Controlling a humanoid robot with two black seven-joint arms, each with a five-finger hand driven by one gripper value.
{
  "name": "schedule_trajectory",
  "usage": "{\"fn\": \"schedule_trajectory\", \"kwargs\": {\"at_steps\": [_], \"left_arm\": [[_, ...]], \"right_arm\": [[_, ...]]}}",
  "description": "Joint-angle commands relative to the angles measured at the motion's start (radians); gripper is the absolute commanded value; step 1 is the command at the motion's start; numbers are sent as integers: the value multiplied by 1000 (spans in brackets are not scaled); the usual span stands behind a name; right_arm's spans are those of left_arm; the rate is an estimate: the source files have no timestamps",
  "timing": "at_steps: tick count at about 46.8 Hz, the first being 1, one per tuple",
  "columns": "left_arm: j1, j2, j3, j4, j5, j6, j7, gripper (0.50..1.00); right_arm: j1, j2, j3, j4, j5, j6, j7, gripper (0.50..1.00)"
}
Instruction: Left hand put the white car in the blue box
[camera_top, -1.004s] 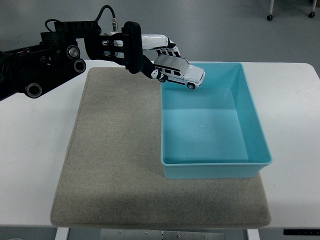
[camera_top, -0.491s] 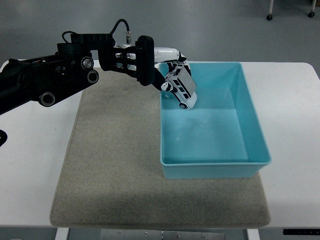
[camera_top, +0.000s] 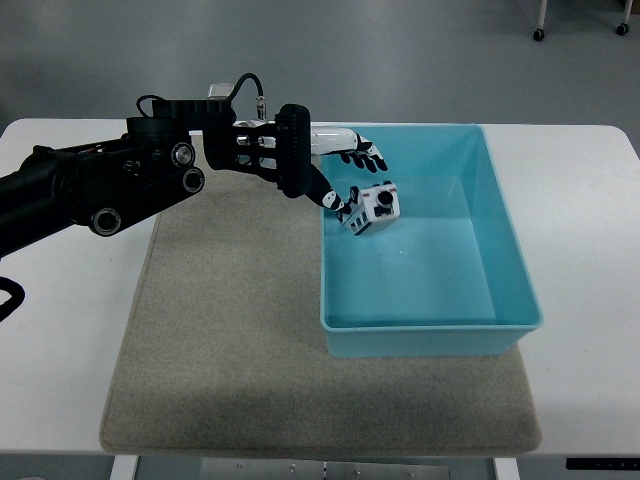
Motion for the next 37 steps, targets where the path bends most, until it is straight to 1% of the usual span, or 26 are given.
{"fn": "schedule_trajectory", "kwargs": {"at_steps": [1,2,6,12,19,26,31,33,34,37], "left_arm": [[0,0,0,0,-1,2,0,923],[0,0,0,-1,-1,4,0,932],[0,0,0,0,-5,6,0,936],[-1,0,-2,2,-11,7,0,958],[-9,3,-16,8,-14,9,0,958],[-17,6,-19,43,-23,13,0,962],[-24,6,-22,72,-28,53,-2,966],[-28,8,-26,83,-32,70,-2,981],[-28,9,-29,89,-37,75,-2,992],[-29,11,-37,100,-55,82,-2,994]], "right_arm": [[0,0,0,0,1,0,0,936],[0,0,0,0,0,0,0,936],[0,0,0,0,1,0,0,936],[0,0,0,0,0,0,0,936],[0,0,0,0,0,0,0,936],[1,0,0,0,1,0,0,936],[0,0,0,0,1,0,0,936],[0,0,0,0,1,0,0,936],[1,0,0,0,1,0,0,936],[0,0,0,0,1,0,0,936]]}}
